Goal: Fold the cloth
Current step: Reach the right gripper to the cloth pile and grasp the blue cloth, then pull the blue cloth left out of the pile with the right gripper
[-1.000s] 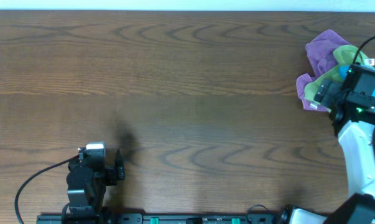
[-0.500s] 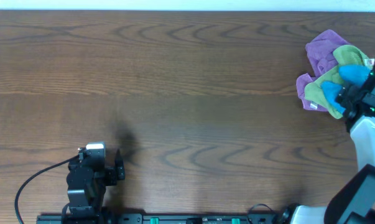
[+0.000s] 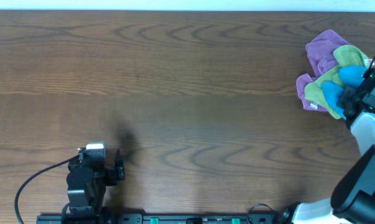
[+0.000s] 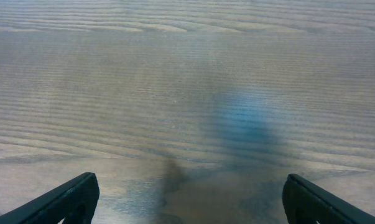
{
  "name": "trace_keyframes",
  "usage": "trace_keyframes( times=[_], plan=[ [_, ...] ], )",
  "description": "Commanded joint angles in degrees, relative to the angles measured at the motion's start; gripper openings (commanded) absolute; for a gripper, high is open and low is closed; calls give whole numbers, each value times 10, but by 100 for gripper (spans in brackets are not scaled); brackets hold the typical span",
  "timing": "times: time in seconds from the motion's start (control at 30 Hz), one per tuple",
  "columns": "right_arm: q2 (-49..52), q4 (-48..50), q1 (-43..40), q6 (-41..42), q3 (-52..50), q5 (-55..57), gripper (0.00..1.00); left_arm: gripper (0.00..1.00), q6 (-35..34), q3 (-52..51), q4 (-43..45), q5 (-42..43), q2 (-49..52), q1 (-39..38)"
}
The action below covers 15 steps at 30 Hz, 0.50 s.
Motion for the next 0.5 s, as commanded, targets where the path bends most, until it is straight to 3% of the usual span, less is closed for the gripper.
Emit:
trace_keyframes(
  times=[0.0, 0.2, 0.47],
  plan=[
    [-29, -19, 6, 1, 11, -17, 1, 95, -2, -4, 0, -10, -4, -2],
    [-149, -103, 79, -27, 11, -36, 1, 95, -2, -4, 0, -10, -4, -2],
    [-262, -172, 272, -24, 11, -117, 1, 95, -2, -4, 0, -10, -4, -2]
  ],
)
